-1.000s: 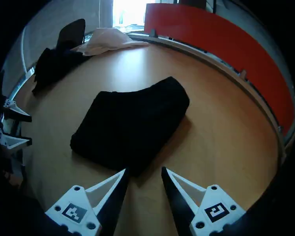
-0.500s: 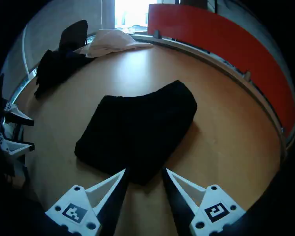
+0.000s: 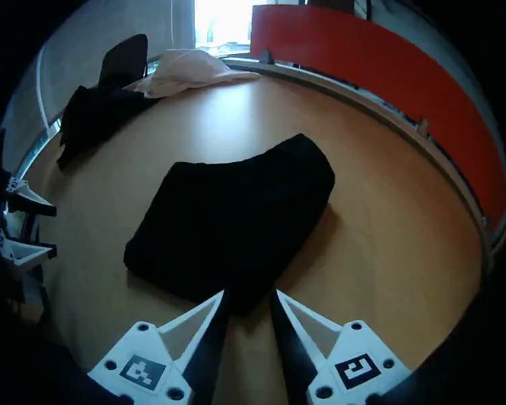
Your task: Fold towel
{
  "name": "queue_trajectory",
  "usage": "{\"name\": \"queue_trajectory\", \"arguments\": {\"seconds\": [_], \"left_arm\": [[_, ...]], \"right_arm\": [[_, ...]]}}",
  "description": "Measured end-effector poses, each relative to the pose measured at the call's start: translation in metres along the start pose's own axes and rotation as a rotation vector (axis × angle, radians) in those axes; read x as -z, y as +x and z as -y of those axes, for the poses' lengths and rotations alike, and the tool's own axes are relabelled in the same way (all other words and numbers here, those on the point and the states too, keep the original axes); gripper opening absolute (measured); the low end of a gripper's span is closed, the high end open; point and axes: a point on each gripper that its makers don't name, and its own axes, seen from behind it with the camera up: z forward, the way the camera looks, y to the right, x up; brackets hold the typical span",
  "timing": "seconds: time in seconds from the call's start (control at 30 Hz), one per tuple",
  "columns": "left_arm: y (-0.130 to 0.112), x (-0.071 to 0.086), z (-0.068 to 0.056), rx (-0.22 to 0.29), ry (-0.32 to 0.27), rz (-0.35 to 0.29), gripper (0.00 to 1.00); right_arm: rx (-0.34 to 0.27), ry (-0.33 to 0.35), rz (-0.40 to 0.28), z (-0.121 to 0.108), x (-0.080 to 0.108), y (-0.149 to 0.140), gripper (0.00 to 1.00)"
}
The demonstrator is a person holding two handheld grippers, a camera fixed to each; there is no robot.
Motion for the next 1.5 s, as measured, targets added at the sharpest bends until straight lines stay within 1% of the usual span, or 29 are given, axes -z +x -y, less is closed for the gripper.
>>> {"name": "queue_trajectory", "arguments": {"seconds": [0.4,0.47,0.67,0.73,1.0,1.17,1.3,1.5], "left_arm": [[0.001,-0.001,-0.001,-0.001,0.0,0.0,0.9],[0.001,-0.001,-0.001,-0.001,0.0,0.0,0.9],[0.001,-0.001,0.0,0.001,0.002,0.001,0.9],[0.0,-0.001,0.0,0.001,0.002,0.001,0.9],[0.001,-0.001,0.001,0.001,0.002,0.001,0.9],[0.003,-0.001,0.001,0.001,0.002,-0.002,0.9],[0.004,-0.001,0.002,0.001,0.003,-0.005,0.9],[0.01,0.0,0.002,-0.003,0.001,-0.017,0.9]], "right_arm": [[0.004,0.005,0.005,-0.001,-0.002,-0.001,0.38],[0.005,0.009,0.004,0.0,-0.002,-0.001,0.32],[0.004,0.012,-0.002,-0.001,-0.001,0.0,0.1],[0.001,0.012,-0.003,-0.001,0.0,0.001,0.07],[-0.001,0.018,-0.014,0.0,0.003,0.004,0.06],[-0.001,0.026,-0.033,0.001,0.01,0.013,0.06],[0.004,0.031,-0.06,-0.002,0.022,0.03,0.06],[0.034,0.032,-0.11,-0.012,0.043,0.067,0.06]]}}
